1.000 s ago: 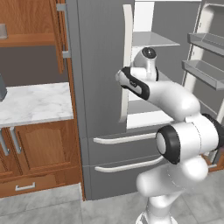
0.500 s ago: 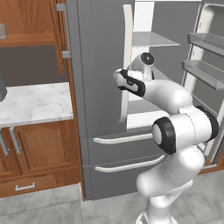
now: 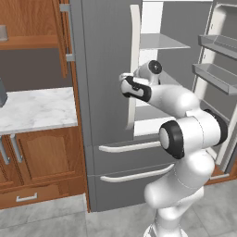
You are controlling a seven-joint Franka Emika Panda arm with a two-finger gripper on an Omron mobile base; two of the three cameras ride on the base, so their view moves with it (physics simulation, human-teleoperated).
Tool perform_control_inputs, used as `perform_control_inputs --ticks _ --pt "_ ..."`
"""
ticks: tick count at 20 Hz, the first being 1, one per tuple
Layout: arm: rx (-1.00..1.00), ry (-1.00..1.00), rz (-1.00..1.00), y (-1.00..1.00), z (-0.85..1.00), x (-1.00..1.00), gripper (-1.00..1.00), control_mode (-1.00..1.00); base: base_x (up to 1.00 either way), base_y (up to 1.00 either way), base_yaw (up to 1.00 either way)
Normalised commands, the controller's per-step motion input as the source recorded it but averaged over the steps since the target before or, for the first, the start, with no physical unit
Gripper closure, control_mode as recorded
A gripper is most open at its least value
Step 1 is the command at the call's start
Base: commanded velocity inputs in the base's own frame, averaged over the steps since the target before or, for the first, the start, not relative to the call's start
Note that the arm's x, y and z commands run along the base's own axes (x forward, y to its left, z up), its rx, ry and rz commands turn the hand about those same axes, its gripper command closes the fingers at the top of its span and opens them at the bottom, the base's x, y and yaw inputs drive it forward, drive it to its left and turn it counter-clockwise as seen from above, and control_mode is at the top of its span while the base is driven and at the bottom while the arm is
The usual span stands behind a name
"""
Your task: There is a bowl on the dining counter. Grab a lemon wedge from the fridge and place it in the bowl. Then get the liquor bottle and glass cup from the cabinet and place them next to the bowl.
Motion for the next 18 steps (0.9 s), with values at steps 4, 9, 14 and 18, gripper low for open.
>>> perform_control_inputs --ticks 4,9,14,18 --pt "0.02 0.00 -0.01 0.00 0.00 0.37 -1.00 -1.00 0.00 0.00 0.00" --pt "0.00 0.00 -0.02 0.07 0.00 0.19 1.00 -1.00 0.00 0.00 0.00" --pt "0.00 0.00 0.00 0.18 0.00 -0.16 1.00 -1.00 0.00 0.00 0.00" --pt "0.00 0.00 0.00 0.39 0.01 -0.62 1.00 -1.00 0.00 0.00 0.00"
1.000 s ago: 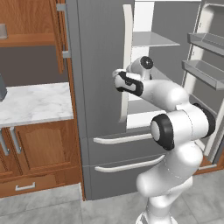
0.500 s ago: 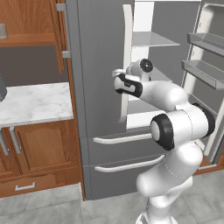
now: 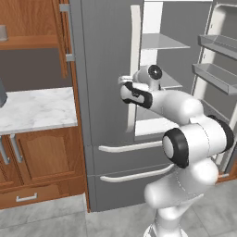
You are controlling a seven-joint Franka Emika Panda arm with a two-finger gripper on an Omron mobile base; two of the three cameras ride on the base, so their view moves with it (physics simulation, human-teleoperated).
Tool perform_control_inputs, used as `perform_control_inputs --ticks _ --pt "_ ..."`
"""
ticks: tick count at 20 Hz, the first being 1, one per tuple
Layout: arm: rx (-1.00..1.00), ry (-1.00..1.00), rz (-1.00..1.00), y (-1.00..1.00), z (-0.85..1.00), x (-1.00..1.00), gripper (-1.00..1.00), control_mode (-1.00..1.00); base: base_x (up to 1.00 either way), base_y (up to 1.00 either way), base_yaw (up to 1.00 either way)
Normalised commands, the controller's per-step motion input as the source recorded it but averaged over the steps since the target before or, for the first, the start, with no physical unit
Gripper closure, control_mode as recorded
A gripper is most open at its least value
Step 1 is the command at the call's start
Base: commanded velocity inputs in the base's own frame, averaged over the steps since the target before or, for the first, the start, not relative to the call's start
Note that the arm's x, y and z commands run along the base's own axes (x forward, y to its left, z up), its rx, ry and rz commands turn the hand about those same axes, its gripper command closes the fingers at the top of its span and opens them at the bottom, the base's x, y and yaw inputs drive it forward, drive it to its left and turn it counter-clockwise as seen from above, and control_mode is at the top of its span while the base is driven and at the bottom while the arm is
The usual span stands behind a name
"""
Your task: There is a bowl on the dining counter. Grab a lemon wedge from the fridge and place it in the bowl. Then get the liquor bottle and glass cup from the cabinet and place them next to the bowl.
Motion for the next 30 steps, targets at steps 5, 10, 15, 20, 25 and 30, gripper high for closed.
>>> perform_control_inputs --ticks 5,10,15,20,25,30 --pt "0.00 0.00 0.00 0.48 0.06 -0.98 1.00 -1.00 0.00 0.00 0.00" --pt "0.00 0.00 0.00 0.57 0.16 -1.00 1.00 -1.00 0.00 0.00 0.00" --pt "0.00 0.03 -0.01 0.13 0.30 -0.98 -1.00 -1.00 0.00 0.00 0.00" --pt "0.01 0.01 -0.03 -0.56 0.50 -0.89 -1.00 -1.00 0.00 0.00 0.00" --pt "0.10 0.00 -0.02 -0.93 0.76 -0.59 -1.00 -1.00 0.00 0.00 0.00" --pt "0.13 0.05 -0.09 -0.90 0.48 0.38 -1.00 -1.00 0.00 0.00 0.00"
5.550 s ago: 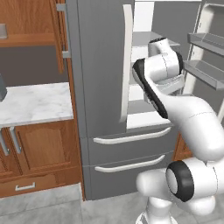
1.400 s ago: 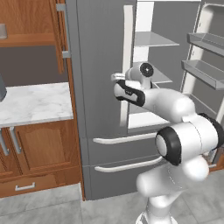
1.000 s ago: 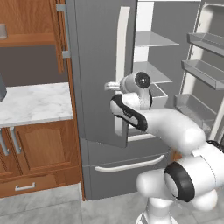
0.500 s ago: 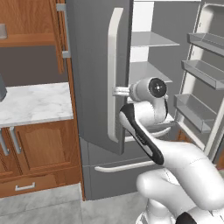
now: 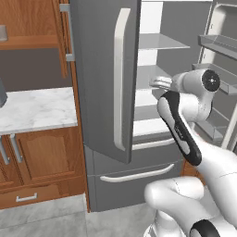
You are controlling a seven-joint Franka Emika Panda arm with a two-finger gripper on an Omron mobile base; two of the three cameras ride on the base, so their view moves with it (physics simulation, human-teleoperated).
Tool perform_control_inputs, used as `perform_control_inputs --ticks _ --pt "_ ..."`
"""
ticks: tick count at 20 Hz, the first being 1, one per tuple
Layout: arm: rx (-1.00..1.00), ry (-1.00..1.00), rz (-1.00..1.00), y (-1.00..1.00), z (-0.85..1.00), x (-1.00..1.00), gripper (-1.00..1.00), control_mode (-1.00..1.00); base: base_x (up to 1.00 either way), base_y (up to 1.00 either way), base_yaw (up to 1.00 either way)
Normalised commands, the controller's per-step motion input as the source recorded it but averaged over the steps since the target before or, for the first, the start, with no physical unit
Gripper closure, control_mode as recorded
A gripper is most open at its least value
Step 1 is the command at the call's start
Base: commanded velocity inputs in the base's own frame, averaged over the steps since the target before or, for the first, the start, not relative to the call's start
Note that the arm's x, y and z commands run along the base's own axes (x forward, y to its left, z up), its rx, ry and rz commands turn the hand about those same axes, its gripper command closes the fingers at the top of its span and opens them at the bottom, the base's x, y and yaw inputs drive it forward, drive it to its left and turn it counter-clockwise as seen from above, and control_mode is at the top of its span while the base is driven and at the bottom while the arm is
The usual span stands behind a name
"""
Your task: There is a bowl on the dining counter. Grab a lemon wedge from the fridge and place it in the bowl. Then get the liquor bottle and glass cup from the cabinet and place them next to the bowl.
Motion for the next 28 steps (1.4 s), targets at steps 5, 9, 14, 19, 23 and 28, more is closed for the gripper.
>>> perform_control_inputs --ticks 5,9,14,19,23,28 --pt "0.13 0.03 -0.11 -0.14 0.17 1.00 -1.00 -1.00 0.00 0.00 0.00" --pt "0.18 0.06 -0.04 -0.05 0.02 0.97 -1.00 -1.00 0.00 0.00 0.00" --pt "0.18 0.12 0.01 0.00 0.00 0.90 -1.00 -1.00 0.00 0.00 0.00" --pt "0.08 0.03 0.06 0.49 -0.03 0.52 -1.00 -1.00 0.00 0.00 0.00" --pt "0.00 0.00 0.00 0.97 0.00 0.12 -1.00 -1.00 0.00 0.00 0.00" --pt "0.00 -0.04 0.01 1.00 0.00 -0.37 -1.00 -1.00 0.00 0.00 0.00"
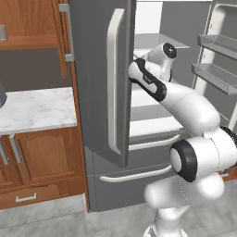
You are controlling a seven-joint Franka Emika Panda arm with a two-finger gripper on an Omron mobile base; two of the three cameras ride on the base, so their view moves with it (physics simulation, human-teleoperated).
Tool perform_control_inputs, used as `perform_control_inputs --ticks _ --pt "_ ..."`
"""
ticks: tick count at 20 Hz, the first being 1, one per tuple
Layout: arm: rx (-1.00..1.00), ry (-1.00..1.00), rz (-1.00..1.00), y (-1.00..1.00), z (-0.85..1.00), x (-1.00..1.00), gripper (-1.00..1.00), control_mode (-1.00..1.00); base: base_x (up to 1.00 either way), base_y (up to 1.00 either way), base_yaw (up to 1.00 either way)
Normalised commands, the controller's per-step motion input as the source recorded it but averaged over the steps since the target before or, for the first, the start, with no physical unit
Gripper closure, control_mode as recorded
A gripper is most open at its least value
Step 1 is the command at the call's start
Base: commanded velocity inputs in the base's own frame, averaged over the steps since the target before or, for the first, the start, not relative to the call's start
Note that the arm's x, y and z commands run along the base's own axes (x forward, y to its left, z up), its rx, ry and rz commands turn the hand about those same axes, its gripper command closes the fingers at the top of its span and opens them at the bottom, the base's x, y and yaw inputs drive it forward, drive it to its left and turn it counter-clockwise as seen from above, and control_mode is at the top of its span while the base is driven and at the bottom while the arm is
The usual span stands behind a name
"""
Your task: There is a bowl on the dining counter. Grab a lemon wedge from the fridge and place it in the bowl. Then get the liquor bottle and glass cup from the cabinet and place them next to the bowl.
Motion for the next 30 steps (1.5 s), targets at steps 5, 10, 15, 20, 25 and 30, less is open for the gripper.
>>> perform_control_inputs --ticks 5,10,15,20,25,30 --pt "-0.04 -0.10 0.08 1.00 0.07 -0.98 -1.00 -1.00 0.00 0.00 0.00" --pt "-0.10 0.00 0.14 1.00 0.08 -0.91 -1.00 -1.00 0.00 0.00 0.00" --pt "-0.14 0.00 0.05 0.89 0.17 -0.40 -1.00 -1.00 0.00 0.00 0.00" --pt "-0.16 0.01 0.01 0.33 0.34 -0.29 -1.00 -1.00 0.00 0.00 0.00" --pt "-0.04 0.00 -0.13 -0.88 0.57 0.01 -1.00 -1.00 0.00 0.00 0.00" --pt "-0.06 0.00 -0.10 -1.00 0.22 0.02 -1.00 -1.00 0.00 0.00 0.00"
